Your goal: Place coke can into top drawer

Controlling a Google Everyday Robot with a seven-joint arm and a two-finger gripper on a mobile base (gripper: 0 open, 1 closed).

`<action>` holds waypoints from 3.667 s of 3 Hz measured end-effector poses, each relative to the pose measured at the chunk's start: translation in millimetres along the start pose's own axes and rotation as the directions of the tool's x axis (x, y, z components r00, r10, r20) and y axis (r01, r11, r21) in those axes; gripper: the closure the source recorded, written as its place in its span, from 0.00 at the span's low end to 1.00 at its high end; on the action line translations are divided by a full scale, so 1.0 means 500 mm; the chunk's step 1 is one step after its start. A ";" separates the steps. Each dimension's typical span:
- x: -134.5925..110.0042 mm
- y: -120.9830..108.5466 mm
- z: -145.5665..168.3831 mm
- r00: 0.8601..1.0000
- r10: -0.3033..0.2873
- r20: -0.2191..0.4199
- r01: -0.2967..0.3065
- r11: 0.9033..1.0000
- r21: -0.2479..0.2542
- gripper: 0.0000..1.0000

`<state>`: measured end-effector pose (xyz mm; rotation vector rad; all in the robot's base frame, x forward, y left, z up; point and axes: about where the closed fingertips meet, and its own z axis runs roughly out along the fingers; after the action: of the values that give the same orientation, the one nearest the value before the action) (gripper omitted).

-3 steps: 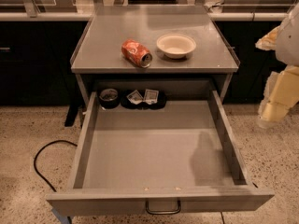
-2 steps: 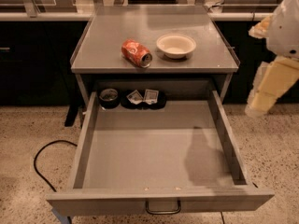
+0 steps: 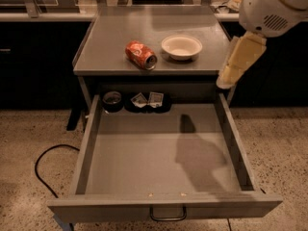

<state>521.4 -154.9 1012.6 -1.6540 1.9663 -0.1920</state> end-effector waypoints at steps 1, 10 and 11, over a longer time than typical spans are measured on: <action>-0.067 -0.041 0.037 0.996 -0.022 0.082 0.022 1.000 0.008 0.00; -0.310 -0.181 0.357 0.850 0.433 0.300 -0.394 0.901 -0.183 0.00; -0.307 -0.190 0.402 0.803 0.518 0.295 -0.475 0.855 -0.207 0.00</action>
Offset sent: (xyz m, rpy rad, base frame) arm 0.0941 0.1174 0.0027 0.1774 -0.0149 0.2071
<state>716.0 16.3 936.7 -1.0809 2.0824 0.4019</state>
